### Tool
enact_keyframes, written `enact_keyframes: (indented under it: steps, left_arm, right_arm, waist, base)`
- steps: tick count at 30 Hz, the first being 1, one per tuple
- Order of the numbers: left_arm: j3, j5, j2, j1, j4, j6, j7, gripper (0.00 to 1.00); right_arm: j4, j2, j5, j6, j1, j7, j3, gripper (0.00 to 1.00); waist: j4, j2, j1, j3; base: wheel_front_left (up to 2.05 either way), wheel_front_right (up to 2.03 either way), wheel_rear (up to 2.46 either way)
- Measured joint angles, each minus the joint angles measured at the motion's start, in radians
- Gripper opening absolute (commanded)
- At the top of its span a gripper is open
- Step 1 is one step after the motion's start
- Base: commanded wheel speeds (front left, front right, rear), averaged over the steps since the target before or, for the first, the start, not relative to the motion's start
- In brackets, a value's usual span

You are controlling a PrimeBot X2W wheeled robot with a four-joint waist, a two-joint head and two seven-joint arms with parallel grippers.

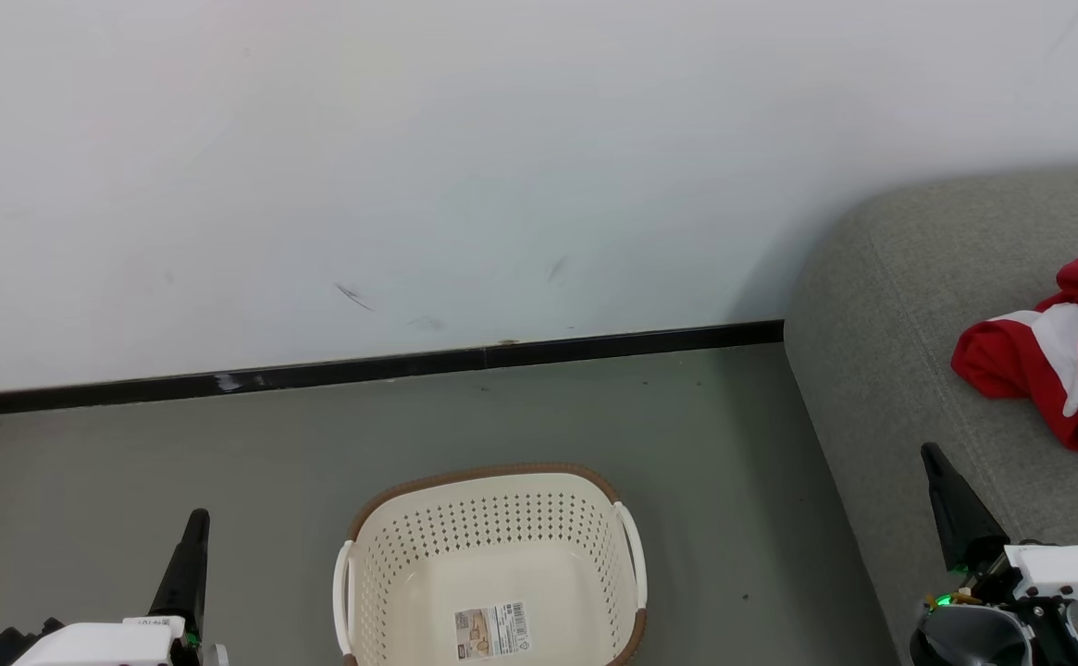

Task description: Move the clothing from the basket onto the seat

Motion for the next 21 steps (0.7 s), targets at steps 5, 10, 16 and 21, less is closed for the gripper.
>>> enact_keyframes:
  steps: [5, 10, 16, 21]
  left_arm:
    - [0.000, 0.000, 0.000, 0.000, 0.002, 0.000, 0.000, 0.00]
    - [0.000, 0.000, 0.000, 0.000, 0.004, 0.000, 0.000, 0.00]
    - [0.001, 0.000, -0.001, -0.001, 0.006, -0.001, 0.003, 0.00]
    - [0.001, 0.000, -0.001, -0.001, 0.008, -0.001, 0.003, 0.00]
  right_arm:
    - [0.000, 0.000, 0.000, 0.000, 0.000, 0.000, 0.000, 0.00]
    - [0.000, 0.000, 0.000, 0.000, 0.000, 0.000, -0.001, 0.00]
    - [0.000, 0.000, 0.000, 0.000, 0.000, 0.000, -0.001, 0.00]
    - [0.000, 0.000, 0.000, 0.000, 0.000, 0.000, -0.001, 0.00]
  waist:
    - [0.000, 0.0000, -0.0001, 0.000]
    - [0.000, 0.0000, -0.0001, 0.000]
    - [0.000, 0.0000, -0.0001, 0.000]
    - [0.000, 0.0000, -0.0001, 0.000]
  base:
    - [0.00, 0.00, 0.00]
    - [0.00, 0.00, 0.00]
    - [0.00, 0.00, 0.00]
    - [0.00, 0.00, 0.00]
